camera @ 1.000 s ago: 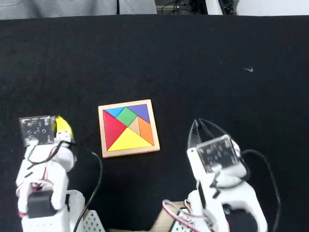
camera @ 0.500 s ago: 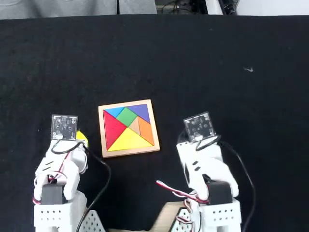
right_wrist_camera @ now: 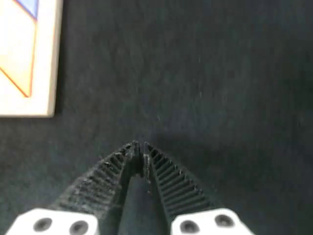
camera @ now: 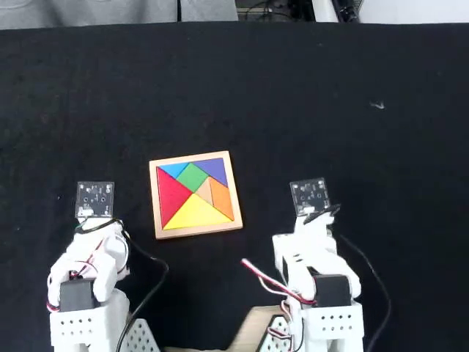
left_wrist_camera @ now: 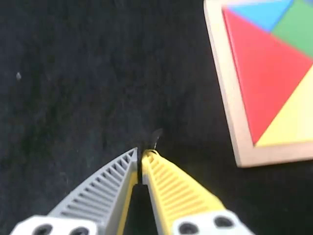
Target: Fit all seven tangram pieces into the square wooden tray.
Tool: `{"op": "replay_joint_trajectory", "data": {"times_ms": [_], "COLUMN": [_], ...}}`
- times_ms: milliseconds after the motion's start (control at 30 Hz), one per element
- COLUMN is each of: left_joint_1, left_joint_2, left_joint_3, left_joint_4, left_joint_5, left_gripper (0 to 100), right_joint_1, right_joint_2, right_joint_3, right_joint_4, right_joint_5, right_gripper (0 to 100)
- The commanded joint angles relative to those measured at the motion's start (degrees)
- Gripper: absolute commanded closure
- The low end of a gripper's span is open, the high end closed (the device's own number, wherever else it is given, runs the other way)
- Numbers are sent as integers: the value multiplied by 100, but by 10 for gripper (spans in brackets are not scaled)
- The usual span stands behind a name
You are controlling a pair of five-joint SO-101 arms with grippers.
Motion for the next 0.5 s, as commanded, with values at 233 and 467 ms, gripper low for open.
{"op": "replay_joint_trajectory", "data": {"times_ms": [233,467], "left_joint_1": [-145,-154], "left_joint_2": [0,0], "left_joint_3": [119,119], "left_joint_4": [114,114], "left_joint_5": [-53,-53], "left_gripper": [970,970], "right_joint_1": [563,563], "right_joint_2": [-523,-523], "right_joint_3": [-13,-13], "right_joint_4": [176,176], "right_joint_5": [-35,-35], "right_gripper": [986,986]}}
